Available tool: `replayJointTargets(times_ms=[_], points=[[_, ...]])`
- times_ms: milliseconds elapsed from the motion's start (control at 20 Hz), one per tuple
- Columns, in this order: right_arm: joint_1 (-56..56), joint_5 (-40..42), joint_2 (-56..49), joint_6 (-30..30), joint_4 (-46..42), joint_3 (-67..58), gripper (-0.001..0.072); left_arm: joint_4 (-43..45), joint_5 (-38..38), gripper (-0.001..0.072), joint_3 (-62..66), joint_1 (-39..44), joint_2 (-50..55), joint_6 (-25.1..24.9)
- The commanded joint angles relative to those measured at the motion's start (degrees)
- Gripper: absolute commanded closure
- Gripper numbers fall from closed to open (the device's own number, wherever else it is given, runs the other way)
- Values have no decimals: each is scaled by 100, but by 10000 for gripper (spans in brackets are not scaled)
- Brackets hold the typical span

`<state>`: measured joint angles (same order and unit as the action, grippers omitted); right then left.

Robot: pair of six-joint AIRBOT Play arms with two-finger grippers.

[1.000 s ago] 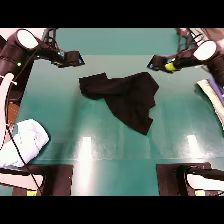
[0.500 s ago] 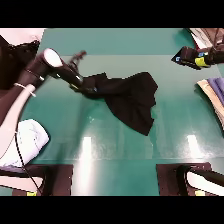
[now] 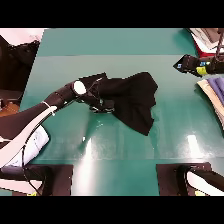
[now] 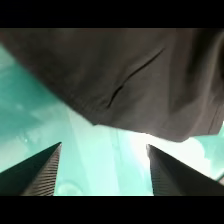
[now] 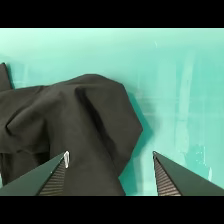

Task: Fold the shirts.

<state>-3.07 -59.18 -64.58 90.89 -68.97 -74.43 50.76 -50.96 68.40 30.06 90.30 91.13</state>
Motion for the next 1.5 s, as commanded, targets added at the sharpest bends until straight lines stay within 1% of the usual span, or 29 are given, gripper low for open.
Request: replayJointTargets(times_ms=[0, 450, 500, 600, 650, 700, 750, 850, 950, 1000, 1200, 1350, 1450], points=[[0, 22, 33, -9, 31, 52, 113, -66, 487, 83, -81, 114, 35, 212], [0, -35, 33, -11, 31, 50, 113, -490, 734, 84, -79, 114, 323, 192], [0, -63, 33, -11, 28, 52, 113, -503, 837, 159, -79, 114, 321, 195], [0, -107, 33, -11, 28, 52, 113, -581, 1056, 495, -79, 114, 323, 186], [0, -129, 33, -11, 28, 52, 113, -623, 1163, 594, -79, 114, 321, 186], [0, -162, 33, -11, 28, 52, 113, -625, 1250, 659, -79, 114, 321, 186], [0, -214, 31, -13, 24, 52, 113, -623, 1266, 682, -74, 111, 321, 170], [-2, -297, 31, -94, 24, 61, 113, -540, 999, 683, 22, 92, 295, 131], [-2, -463, 22, -166, 24, 63, 120, -291, 562, 684, 219, -26, 98, -122], [-2, -595, 11, -214, 24, 63, 150, -81, 393, 684, 304, -111, -140, -162], [0, -1040, -151, -306, 33, 63, 152, 929, -44, 684, 638, -577, -1532, -157], [0, -1399, -444, -310, 72, 63, 152, 1355, -216, 683, 850, -970, -2559, -155], [0, -1521, -629, -503, 529, 173, 152, 1534, -350, 684, 1008, -1178, -3029, -155]])
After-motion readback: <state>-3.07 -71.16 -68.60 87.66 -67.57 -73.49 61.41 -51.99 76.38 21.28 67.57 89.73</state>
